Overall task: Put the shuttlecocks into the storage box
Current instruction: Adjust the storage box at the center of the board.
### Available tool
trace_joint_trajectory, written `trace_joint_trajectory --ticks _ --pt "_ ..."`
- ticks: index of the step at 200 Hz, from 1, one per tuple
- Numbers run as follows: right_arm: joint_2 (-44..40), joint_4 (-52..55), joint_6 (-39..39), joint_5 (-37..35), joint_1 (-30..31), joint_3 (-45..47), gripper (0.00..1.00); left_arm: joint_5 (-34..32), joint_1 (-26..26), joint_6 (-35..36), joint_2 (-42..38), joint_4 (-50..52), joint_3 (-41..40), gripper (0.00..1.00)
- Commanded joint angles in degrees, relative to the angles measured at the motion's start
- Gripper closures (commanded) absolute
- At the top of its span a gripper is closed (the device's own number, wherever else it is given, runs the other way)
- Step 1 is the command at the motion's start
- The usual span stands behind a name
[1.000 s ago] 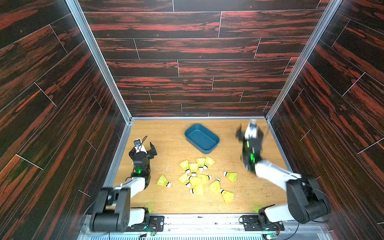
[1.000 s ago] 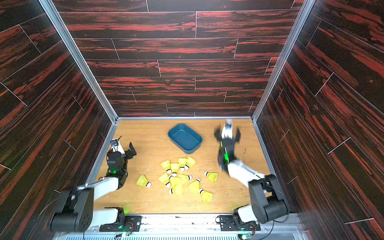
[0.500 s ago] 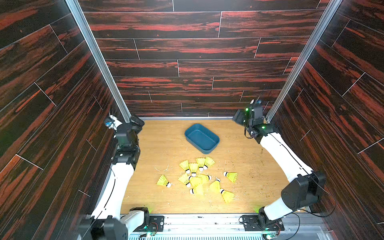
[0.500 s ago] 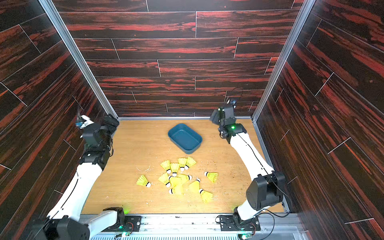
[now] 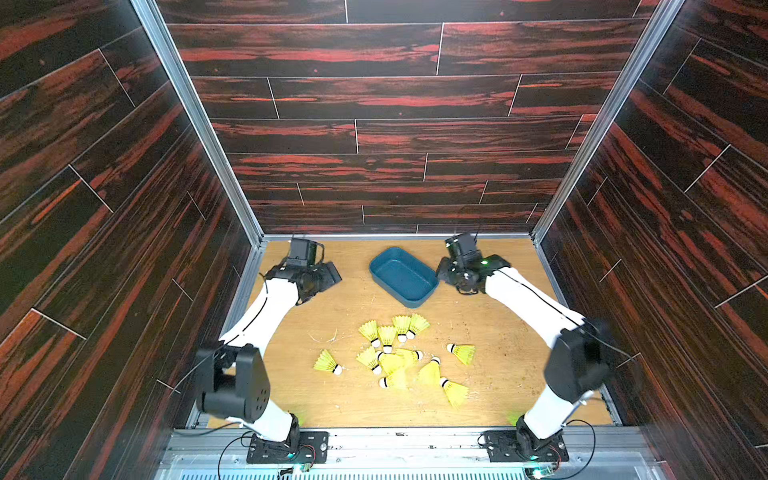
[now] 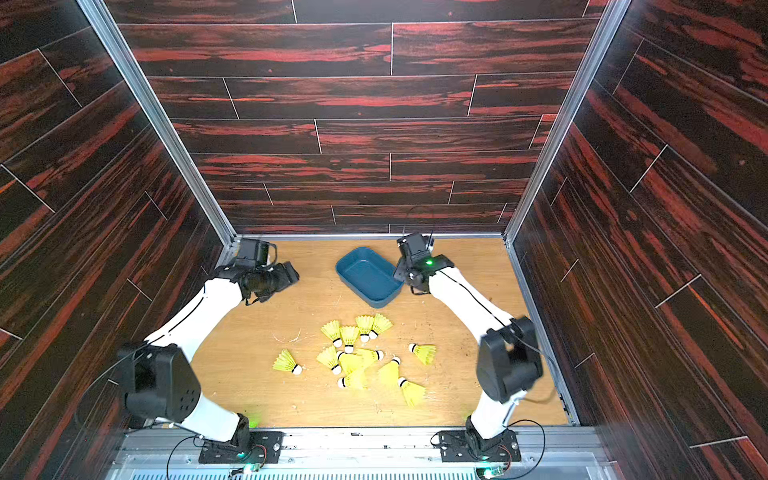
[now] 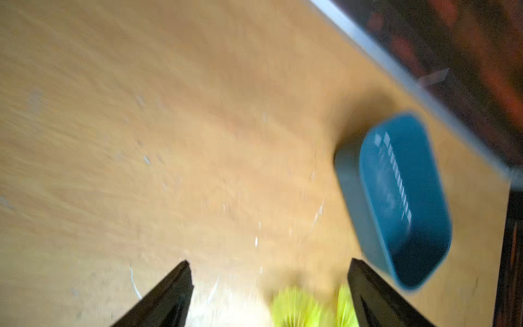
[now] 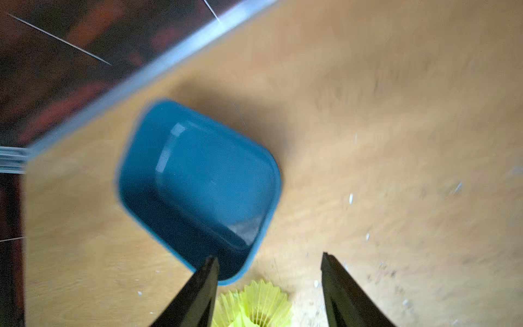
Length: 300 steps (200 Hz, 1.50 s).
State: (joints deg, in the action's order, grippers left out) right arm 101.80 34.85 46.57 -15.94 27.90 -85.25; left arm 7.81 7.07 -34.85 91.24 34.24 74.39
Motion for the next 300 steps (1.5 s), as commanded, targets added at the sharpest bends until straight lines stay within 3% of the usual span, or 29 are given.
trace_joint_trajectory --ticks 1,78,150,204,253,300 --pt "3.5 3.8 5.5 3.7 0.1 -2.5 0.39 5.2 0.8 3.5 1.8 5.9 2.3 0.13" --pt "12.6 5.1 9.5 9.3 0.2 -8.4 0.46 8.0 2.8 5.3 6.4 7.3 3.7 0.16" --pt "19.6 6.9 8.9 8.4 0.9 -13.4 0.52 8.6 2.8 5.8 7.1 6.4 3.3 0.19" --pt "21.8 8.7 8.1 6.7 1.3 -13.4 0.75 8.5 2.9 5.8 6.5 5.8 2.4 0.21" --pt "23.8 14.5 4.6 -0.1 1.1 -17.7 0.97 8.3 2.9 5.8 5.8 5.7 1.9 0.23" --pt "26.5 20.4 -4.2 -5.7 -0.7 -23.5 1.0 8.4 2.9 5.8 4.7 5.5 0.7 0.23"
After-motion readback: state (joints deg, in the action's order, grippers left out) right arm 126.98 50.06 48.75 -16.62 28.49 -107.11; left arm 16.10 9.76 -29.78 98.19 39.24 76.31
